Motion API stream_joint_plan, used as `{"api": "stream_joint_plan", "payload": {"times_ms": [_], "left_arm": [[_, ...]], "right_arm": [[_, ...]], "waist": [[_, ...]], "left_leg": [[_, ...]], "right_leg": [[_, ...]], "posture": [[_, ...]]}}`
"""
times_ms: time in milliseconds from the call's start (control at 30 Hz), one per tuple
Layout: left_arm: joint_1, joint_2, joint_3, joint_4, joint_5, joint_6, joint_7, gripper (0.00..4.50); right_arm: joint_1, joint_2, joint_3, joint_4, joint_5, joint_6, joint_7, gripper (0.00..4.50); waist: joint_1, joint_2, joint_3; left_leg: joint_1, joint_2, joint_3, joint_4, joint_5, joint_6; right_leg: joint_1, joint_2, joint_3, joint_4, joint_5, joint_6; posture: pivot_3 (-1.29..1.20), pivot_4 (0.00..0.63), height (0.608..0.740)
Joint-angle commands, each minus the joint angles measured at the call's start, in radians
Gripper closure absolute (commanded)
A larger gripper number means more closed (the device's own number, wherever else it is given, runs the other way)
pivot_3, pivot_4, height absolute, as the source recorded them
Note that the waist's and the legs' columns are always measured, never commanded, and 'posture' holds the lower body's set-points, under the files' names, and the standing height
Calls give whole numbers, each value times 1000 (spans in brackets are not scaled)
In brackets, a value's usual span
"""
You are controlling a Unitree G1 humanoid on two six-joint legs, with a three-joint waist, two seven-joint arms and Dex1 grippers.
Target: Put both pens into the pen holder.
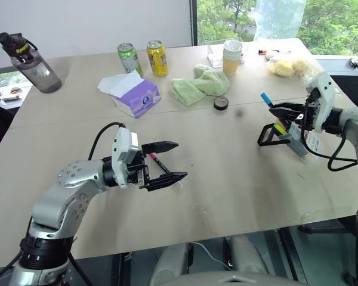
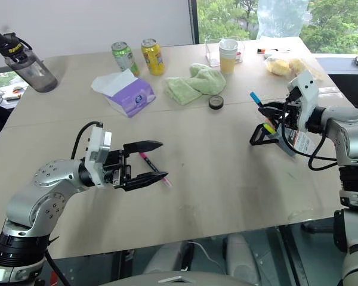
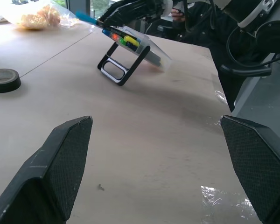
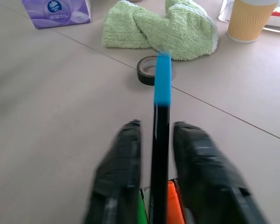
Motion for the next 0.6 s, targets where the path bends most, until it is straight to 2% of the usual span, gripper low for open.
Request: {"api": "stream_joint_plan", "payload": {"times_ms": [33,133,367,467,600], "left_arm": [[3,13,23,-19,0,-16,-3,0],[3,15,28,-21,-4,-14,-2,0],[12,30,56,-24,-13,-7,7,0],[45,48,102,-31,-23,1,11,0],[169,110,216,-15,-5,-12,-30,0]], "right_arm": [[-10,-15,-52,-6,18,-29,-5,1277],[-18,-19,-59,-15,32,-24,6,16],[-60,-7,-32,-161,97,45,13,16],[-73,57,22,-287,139,125,-26,16],[-61,193,165,-434,121,191,-123,16]], "waist": [[0,0,0],[0,0,0],[-1,0,0],[-5,0,0],[-7,0,0]], "left_leg": [[0,0,0,0,0,0],[0,0,0,0,0,0],[0,0,0,0,0,0],[0,0,0,0,0,0],[1,1,0,-1,0,0]], "right_leg": [[0,0,0,0,0,0],[0,0,0,0,0,0],[0,0,0,0,0,0],[0,0,0,0,0,0],[0,1,1,1,0,0]], "posture": [[0,150,740],[0,150,740],[0,150,740],[0,150,740],[0,150,740]]}}
